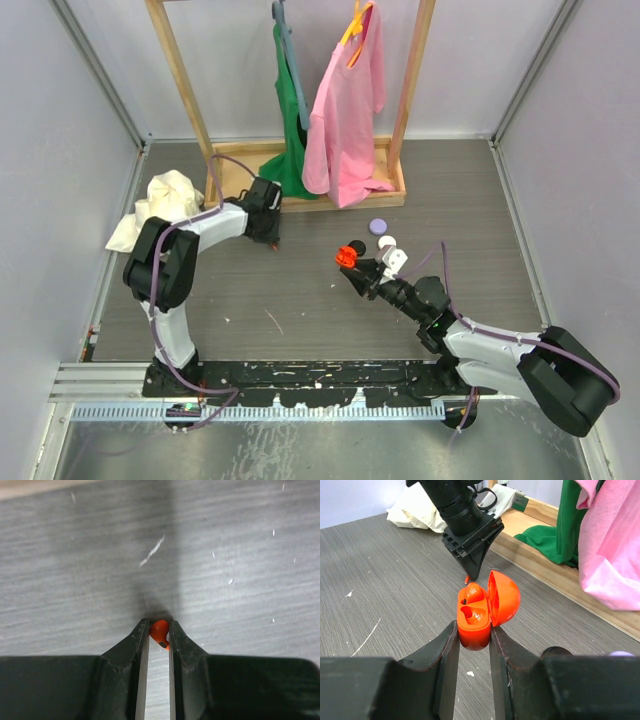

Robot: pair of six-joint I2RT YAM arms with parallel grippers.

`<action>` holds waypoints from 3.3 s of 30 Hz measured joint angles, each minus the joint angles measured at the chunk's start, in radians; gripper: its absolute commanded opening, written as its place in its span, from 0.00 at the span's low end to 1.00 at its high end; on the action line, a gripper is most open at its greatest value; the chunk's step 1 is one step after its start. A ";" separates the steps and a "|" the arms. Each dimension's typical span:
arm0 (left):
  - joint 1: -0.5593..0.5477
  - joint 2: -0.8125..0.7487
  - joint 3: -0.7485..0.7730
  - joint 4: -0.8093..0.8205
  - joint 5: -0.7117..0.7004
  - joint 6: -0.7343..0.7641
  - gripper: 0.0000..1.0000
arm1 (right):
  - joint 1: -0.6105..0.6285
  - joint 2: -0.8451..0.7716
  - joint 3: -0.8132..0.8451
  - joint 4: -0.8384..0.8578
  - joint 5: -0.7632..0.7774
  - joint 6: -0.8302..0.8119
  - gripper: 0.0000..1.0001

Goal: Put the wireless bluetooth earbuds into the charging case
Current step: Pick up the earbud from the center of the board, then place the earbud in the charging case.

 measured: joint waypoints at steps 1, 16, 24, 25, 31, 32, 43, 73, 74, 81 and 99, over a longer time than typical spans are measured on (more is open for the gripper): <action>0.000 -0.013 -0.017 0.002 0.010 0.000 0.05 | 0.000 0.000 0.000 -0.001 -0.003 0.000 0.01; -0.147 -0.431 -0.363 0.190 0.019 0.053 0.00 | 0.000 0.026 0.005 -0.004 -0.037 -0.004 0.01; -0.298 -0.624 -0.478 0.367 -0.066 0.143 0.00 | 0.000 0.034 0.005 -0.003 -0.037 -0.004 0.01; -0.320 -0.648 -0.489 0.388 -0.077 0.159 0.00 | 0.000 0.035 0.005 -0.003 -0.037 -0.004 0.01; -0.416 -0.738 -0.512 0.488 -0.107 0.235 0.00 | 0.000 0.037 0.005 -0.001 -0.038 -0.004 0.01; -0.433 -0.750 -0.517 0.511 -0.109 0.246 0.00 | 0.000 0.041 0.005 0.001 -0.038 -0.004 0.01; -0.576 -0.797 -0.596 0.729 -0.064 0.393 0.00 | 0.000 0.046 0.006 0.008 -0.059 -0.002 0.01; -0.644 -0.631 -0.596 0.929 -0.005 0.639 0.00 | -0.001 0.045 0.006 0.023 -0.098 0.019 0.01; -0.644 -0.632 -0.596 0.930 -0.006 0.646 0.00 | -0.001 0.045 0.006 0.024 -0.098 0.019 0.01; -0.644 -0.636 -0.596 0.937 -0.010 0.679 0.00 | -0.001 0.045 0.006 0.027 -0.107 0.020 0.01; -0.644 -0.636 -0.596 0.914 -0.009 0.707 0.00 | -0.001 0.035 0.005 0.034 -0.107 0.023 0.01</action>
